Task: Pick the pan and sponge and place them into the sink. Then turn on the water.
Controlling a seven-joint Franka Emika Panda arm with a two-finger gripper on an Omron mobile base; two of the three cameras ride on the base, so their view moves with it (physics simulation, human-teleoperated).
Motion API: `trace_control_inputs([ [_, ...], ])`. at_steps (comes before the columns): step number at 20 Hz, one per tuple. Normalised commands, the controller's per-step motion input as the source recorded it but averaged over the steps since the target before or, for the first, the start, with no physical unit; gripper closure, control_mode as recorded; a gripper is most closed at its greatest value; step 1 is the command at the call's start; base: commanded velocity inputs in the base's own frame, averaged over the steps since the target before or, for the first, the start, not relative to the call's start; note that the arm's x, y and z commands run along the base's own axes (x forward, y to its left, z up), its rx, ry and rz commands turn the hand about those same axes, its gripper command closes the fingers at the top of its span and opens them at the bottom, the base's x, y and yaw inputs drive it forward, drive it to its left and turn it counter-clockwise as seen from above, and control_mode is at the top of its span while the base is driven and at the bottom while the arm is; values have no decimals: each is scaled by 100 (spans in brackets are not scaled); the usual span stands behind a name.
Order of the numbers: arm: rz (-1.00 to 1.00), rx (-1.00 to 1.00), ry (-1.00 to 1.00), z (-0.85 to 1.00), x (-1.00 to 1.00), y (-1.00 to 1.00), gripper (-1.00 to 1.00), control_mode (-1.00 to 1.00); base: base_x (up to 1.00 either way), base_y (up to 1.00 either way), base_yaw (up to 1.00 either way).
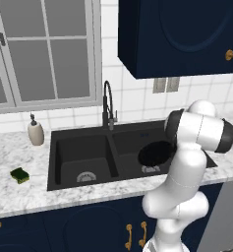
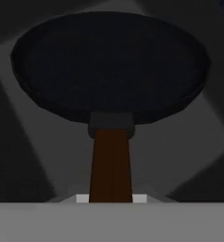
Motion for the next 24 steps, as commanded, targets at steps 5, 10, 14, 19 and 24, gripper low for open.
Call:
trace_control_inputs([
  [5, 43, 0, 0, 0, 47, 70, 100, -100, 0, 0, 0],
  [10, 12, 0, 0, -20, 25, 35, 100, -100, 0, 0, 0],
  [14, 0, 0, 0, -75, 0, 1, 100, -100, 0, 0, 0],
  [19, 0, 0, 0, -78, 0, 0, 100, -100, 0, 0, 0],
  [24, 0, -1, 2, -62, 0, 0, 100, -100, 0, 0, 0],
])
